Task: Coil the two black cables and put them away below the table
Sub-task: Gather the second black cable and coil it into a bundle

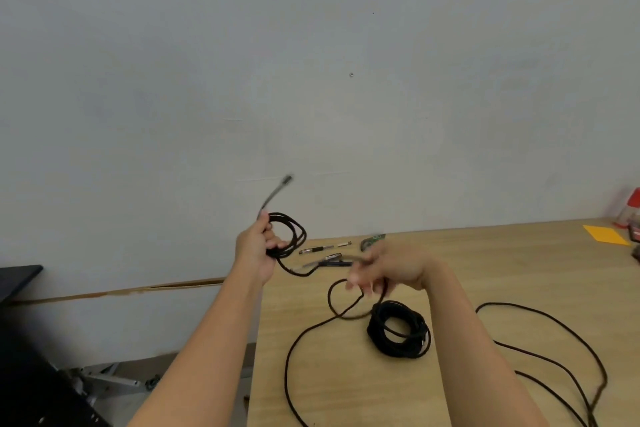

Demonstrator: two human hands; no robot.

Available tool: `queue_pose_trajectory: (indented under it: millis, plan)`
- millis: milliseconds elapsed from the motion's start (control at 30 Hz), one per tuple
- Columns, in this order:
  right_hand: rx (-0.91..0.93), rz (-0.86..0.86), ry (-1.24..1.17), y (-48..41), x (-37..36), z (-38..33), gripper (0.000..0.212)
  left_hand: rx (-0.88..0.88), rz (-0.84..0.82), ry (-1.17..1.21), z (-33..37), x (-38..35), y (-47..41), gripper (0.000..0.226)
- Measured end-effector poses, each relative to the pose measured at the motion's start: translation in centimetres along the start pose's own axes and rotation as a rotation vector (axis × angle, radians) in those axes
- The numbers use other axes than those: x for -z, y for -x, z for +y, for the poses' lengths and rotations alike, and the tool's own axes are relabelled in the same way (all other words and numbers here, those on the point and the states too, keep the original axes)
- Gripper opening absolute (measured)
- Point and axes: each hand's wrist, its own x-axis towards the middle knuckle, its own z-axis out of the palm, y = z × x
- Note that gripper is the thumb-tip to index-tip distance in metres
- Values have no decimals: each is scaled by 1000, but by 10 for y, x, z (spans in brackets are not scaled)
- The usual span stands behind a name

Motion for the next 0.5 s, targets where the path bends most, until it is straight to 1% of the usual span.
queue_pose_trajectory:
  millis: [33,67,100,133,167,200,233,267,300,333,367,400,433,467,500]
  plan:
    - [-129,-87,157,2,-1,2,17,-36,23,-20,2,0,0,32]
    - [-228,-138,268,1,-2,2,28,-65,29,-73,3,1,0,33]
    - [-263,-109,343,-1,-3,0,39,-94,18,-159,2,-1,2,32]
    - [-231,5,357,-4,-7,-4,46,-128,-4,-272,0,-4,6,32]
    - [-131,233,280,-10,-13,-9,49,-160,-33,-405,-3,-8,9,33]
    - [20,541,152,-15,-21,-16,45,-181,-65,-545,-7,-13,12,35]
    - [228,832,43,-19,-30,-23,38,-199,-94,-681,-10,-18,15,38]
    - [421,1020,29,-20,-39,-34,35,-228,-119,-801,-13,-23,17,40]
    - [554,1089,83,-21,-46,-45,39,-271,-146,-910,-15,-27,18,39]
    - [619,1066,174,-21,-53,-53,48,-316,-175,-1019,-17,-29,19,34]
    - [604,996,292,-21,-56,-59,53,-362,-203,-1125,-18,-32,21,30]
    - [502,952,479,-21,-57,-62,52,-397,-224,-1208,-18,-32,22,33]
    - [311,944,698,-18,-56,-63,47,-403,-236,-1239,-19,-31,22,39]
    - [66,956,849,-14,-54,-65,40,-388,-227,-1236,-19,-28,22,44]
    - [-152,963,931,-9,-52,-69,35,-361,-206,-1231,-18,-24,21,48]
